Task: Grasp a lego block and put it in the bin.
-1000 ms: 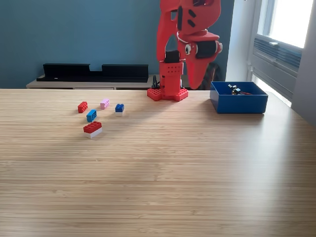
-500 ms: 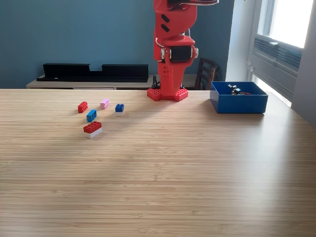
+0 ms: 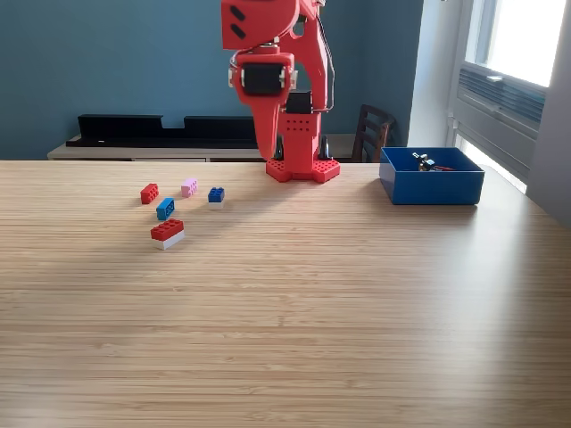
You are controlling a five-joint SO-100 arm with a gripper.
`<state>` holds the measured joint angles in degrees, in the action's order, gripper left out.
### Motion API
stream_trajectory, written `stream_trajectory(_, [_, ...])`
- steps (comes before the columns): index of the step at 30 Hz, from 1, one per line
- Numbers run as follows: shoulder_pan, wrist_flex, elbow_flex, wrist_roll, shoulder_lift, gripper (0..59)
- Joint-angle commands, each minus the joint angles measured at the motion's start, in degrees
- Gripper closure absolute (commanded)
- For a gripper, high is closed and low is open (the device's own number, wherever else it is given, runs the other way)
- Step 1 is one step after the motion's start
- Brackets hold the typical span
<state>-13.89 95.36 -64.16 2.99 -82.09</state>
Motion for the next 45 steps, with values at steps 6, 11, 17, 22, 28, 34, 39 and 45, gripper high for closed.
stream_trajectory(6, [-20.65, -0.88, 1.93, -5.36, -0.97, 58.5])
stream_trajectory(11, [-29.71, -2.46, 1.93, -6.68, -0.97, 58.3])
stream_trajectory(17, [-34.54, -5.10, -0.79, -12.48, -0.97, 36.6])
stream_trajectory(22, [-37.27, -14.41, -14.41, -17.75, -1.76, 28.4])
stream_trajectory(28, [-38.94, -25.66, -29.53, -21.45, -1.93, 28.1])
stream_trajectory(34, [-38.50, -25.84, -32.87, -25.05, -1.93, 28.5])
stream_trajectory(39, [-38.41, -28.74, -34.80, -26.10, -1.93, 31.0])
stream_trajectory(45, [-38.76, -32.43, -37.35, -27.60, -1.93, 33.1])
